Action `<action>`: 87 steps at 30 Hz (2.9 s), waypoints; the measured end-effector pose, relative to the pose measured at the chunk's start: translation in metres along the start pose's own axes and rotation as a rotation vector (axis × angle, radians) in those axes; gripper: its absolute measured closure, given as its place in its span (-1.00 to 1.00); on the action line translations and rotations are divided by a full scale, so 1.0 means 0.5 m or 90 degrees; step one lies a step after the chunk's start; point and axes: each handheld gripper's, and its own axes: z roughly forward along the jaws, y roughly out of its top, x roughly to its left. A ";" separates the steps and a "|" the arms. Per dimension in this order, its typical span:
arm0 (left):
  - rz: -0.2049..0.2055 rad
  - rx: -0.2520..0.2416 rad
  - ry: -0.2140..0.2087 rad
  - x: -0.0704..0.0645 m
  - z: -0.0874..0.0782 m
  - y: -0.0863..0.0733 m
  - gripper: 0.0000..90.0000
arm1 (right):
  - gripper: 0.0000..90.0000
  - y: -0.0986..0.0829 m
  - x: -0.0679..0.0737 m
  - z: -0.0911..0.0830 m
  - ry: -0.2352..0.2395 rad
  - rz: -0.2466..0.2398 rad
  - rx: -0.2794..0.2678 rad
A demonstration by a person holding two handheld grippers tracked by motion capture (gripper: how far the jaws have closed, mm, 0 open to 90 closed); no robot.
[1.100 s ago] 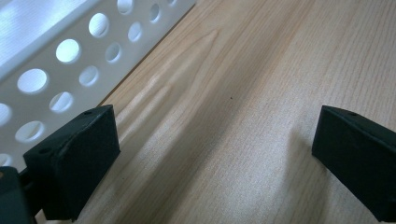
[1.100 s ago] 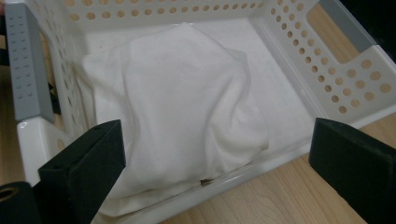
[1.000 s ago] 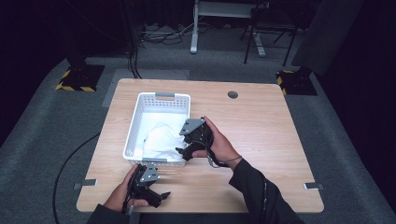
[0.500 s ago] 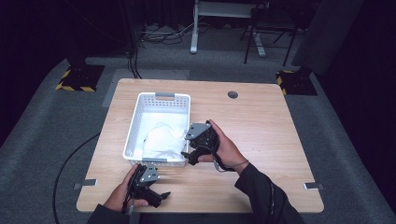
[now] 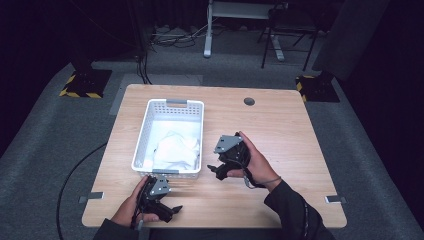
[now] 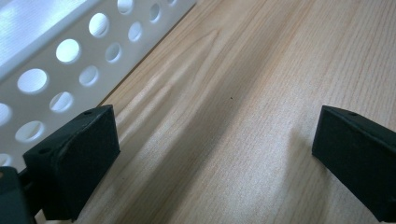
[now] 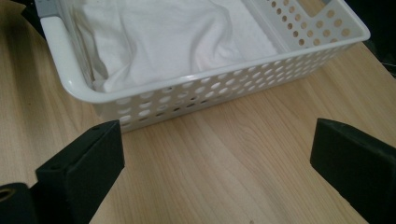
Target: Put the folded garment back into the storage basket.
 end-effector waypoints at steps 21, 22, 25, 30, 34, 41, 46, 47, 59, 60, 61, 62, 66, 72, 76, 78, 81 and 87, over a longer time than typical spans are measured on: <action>-0.001 0.000 -0.001 0.000 0.000 0.000 -0.99 | -0.95 -0.062 -0.011 -0.055 -0.033 0.003 0.009; -0.001 0.000 0.000 0.000 0.000 0.000 -0.99 | -0.95 -0.064 -0.012 -0.057 -0.034 0.002 0.009; -0.001 0.000 0.000 0.000 0.000 0.000 -0.99 | -0.95 -0.072 -0.013 -0.064 -0.040 0.004 0.012; -0.001 0.000 0.000 0.000 0.000 0.000 -0.99 | -0.95 -0.088 -0.014 -0.076 -0.049 0.003 0.016; -0.001 0.000 0.000 0.000 0.000 0.000 -0.99 | -0.95 -0.095 -0.014 -0.079 -0.050 -0.002 0.022; -0.001 0.000 0.001 0.000 0.000 0.000 -0.99 | -0.95 -0.121 -0.011 -0.079 -0.054 0.005 0.035; -0.001 0.000 0.001 0.000 0.000 0.000 -0.99 | -0.95 -0.151 -0.012 -0.084 -0.058 0.019 0.046; -0.001 0.000 0.001 0.000 0.000 0.000 -0.99 | -0.95 -0.151 -0.012 -0.084 -0.058 0.019 0.046; -0.001 0.000 0.000 0.000 0.000 0.000 -0.99 | -0.95 -0.198 -0.012 -0.102 -0.074 0.031 0.068; 0.000 0.000 0.000 0.000 0.000 0.000 -0.99 | -0.95 -0.203 -0.011 -0.104 -0.076 0.034 0.071; 0.000 0.000 0.000 0.000 0.000 0.000 -0.99 | -0.95 -0.208 -0.010 -0.105 -0.077 0.035 0.075; 0.000 0.000 0.000 0.000 0.000 0.000 -0.99 | -0.95 -0.212 -0.011 -0.106 -0.078 0.033 0.076; 0.000 0.000 0.000 0.000 0.000 0.000 -0.99 | -0.95 -0.228 -0.010 -0.110 -0.082 0.040 0.085; -0.001 0.000 0.000 0.000 0.000 0.000 -0.99 | -0.95 -0.250 -0.009 -0.113 -0.087 0.050 0.097; 0.000 0.000 0.000 0.000 0.000 0.000 -0.99 | -0.95 -0.266 -0.009 -0.116 -0.091 0.053 0.102; 0.000 0.000 0.000 0.000 0.000 0.000 -0.99 | -0.95 -0.277 -0.011 -0.116 -0.090 0.066 0.100; 0.000 0.000 0.000 0.000 0.000 0.000 -0.99 | -0.95 -0.291 -0.011 -0.115 -0.089 0.070 0.106; 0.000 0.000 0.000 0.000 0.000 0.000 -0.99 | -0.95 -0.315 -0.008 -0.121 -0.097 0.075 0.117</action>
